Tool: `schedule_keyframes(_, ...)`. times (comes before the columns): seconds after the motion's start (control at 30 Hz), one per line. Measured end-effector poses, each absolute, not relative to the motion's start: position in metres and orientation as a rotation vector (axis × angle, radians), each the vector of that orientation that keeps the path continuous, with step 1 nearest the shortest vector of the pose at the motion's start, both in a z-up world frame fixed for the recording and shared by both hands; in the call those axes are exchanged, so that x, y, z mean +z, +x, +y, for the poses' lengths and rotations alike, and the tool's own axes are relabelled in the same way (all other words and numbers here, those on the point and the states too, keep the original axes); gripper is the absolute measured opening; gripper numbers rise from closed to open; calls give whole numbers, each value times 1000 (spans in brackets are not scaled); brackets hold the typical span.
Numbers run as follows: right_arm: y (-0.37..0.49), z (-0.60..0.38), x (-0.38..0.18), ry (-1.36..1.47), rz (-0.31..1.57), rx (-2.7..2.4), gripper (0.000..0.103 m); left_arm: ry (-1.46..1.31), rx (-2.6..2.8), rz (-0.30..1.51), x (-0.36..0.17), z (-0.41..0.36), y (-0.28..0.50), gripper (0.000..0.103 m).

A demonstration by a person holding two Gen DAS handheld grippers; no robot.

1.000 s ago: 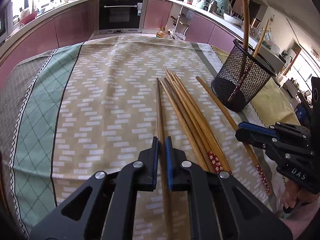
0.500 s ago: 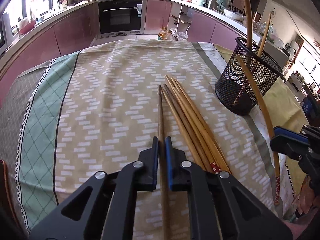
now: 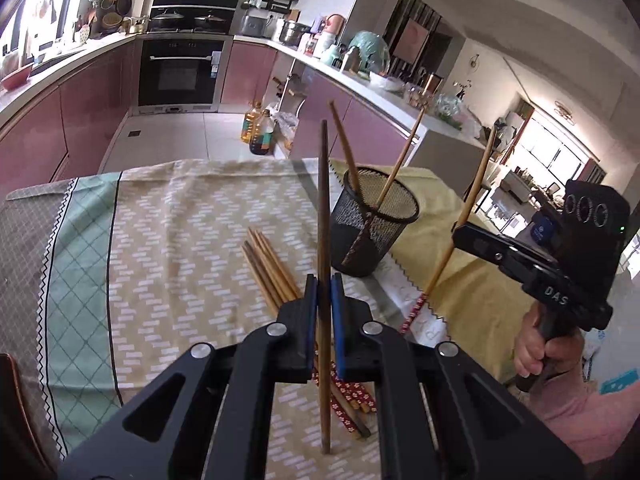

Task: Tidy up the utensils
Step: 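Raise the right tool's chopstick upright over the cup while the left tool raises its own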

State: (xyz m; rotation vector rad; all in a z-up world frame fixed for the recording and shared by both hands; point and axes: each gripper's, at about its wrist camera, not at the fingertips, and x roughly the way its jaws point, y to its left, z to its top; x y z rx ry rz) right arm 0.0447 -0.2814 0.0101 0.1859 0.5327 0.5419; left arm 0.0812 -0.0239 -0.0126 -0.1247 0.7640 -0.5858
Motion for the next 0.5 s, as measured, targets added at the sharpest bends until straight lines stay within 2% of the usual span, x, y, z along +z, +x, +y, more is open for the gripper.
schedule_keyframes(0.5,57,-310,70,181,377,494,6,-199,-681,523,73,-40,90,7)
